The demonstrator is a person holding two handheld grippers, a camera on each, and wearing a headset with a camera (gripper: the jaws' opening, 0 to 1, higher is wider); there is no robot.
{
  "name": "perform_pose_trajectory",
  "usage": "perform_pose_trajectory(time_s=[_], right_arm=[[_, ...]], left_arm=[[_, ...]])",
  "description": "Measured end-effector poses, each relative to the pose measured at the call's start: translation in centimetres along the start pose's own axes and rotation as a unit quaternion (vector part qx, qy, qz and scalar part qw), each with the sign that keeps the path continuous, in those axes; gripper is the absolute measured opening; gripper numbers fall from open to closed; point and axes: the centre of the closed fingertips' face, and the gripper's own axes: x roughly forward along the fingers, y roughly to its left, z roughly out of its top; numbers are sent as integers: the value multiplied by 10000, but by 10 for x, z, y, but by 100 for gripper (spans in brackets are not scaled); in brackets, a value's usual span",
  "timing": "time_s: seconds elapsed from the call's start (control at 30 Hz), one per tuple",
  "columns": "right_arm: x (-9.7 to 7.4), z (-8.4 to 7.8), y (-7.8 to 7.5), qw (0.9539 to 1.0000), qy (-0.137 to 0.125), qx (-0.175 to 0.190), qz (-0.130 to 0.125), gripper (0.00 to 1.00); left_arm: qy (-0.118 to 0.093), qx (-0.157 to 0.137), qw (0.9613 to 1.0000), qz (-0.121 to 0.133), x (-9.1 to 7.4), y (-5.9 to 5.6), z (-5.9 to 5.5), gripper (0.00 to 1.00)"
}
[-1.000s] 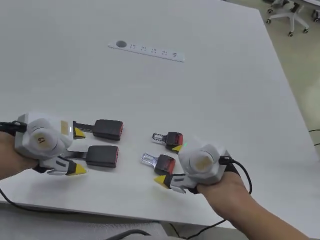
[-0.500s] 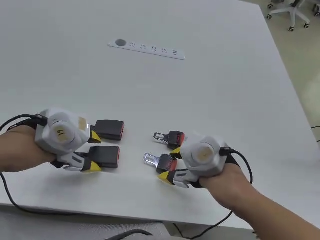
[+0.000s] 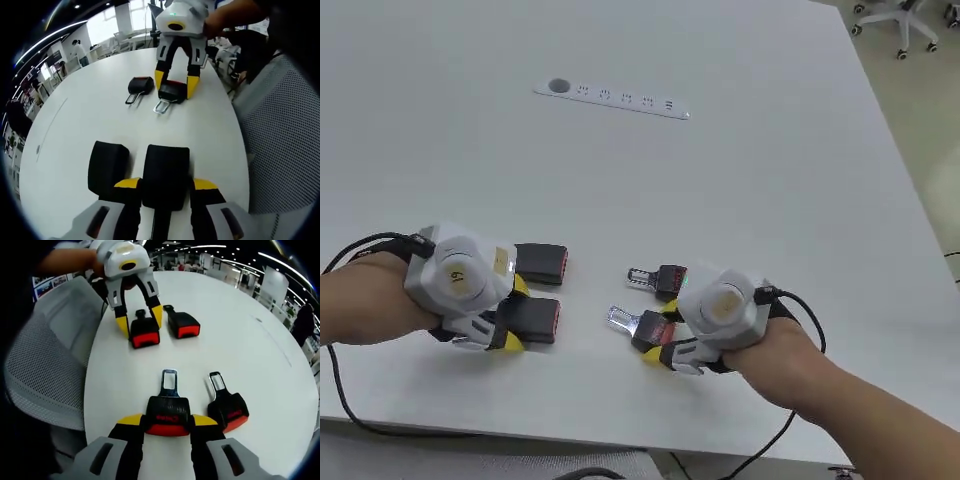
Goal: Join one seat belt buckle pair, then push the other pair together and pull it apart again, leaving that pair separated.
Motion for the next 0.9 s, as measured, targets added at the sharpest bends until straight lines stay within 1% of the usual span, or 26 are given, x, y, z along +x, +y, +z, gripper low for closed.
perform_pose_trajectory(time_s=[0.07, 0.1, 0.13, 0.2, 0.23, 0.33, 0.4, 0.47, 0.53, 0.6, 0.73, 0.83, 0.9], right_arm=[[0, -1, 0, 9997, 41, -211, 134, 33], [0, -1, 0, 9994, 55, -283, 183, 33], [-1, -1, 1, 9990, 78, -370, 246, 33], [0, -3, -2, 9983, 100, -462, 327, 33], [0, -3, -2, 9979, 108, -520, 369, 33], [0, -4, -2, 9970, 119, -599, 466, 32], [0, -4, 1, 9964, 158, -684, 483, 32], [0, -4, 1, 9961, 166, -714, 482, 32], [0, -5, 0, 9962, 148, -701, 488, 32], [0, -5, 0, 9963, 109, -702, 491, 32], [1, -5, 0, 9962, 70, -710, 493, 32], [1, -5, -1, 9963, 95, -678, 517, 32], [1, -5, 0, 9961, 157, -696, 527, 32]], left_arm=[[54, 186, 9998, -6, 0, -1, 2, 38], [75, 217, 9997, -21, 0, -2, 2, 38], [120, 230, 9997, -47, 1, -3, 3, 37], [142, 241, 9996, -81, 0, -3, 3, 36], [159, 179, 9997, -105, 0, -2, 3, 36], [132, 191, 9996, -137, 0, -4, 3, 36], [134, 171, 9997, -146, 0, -3, 2, 36], [146, 161, 9996, -161, 0, -4, 2, 36], [147, 160, 9996, -177, 0, -4, 2, 36], [107, 86, 9998, -175, 1, -3, 2, 36], [61, 29, 9998, -185, 1, -4, 1, 35], [49, 28, 9998, -188, 1, -4, 0, 35], [50, 29, 9998, -191, 1, -5, 1, 35]])
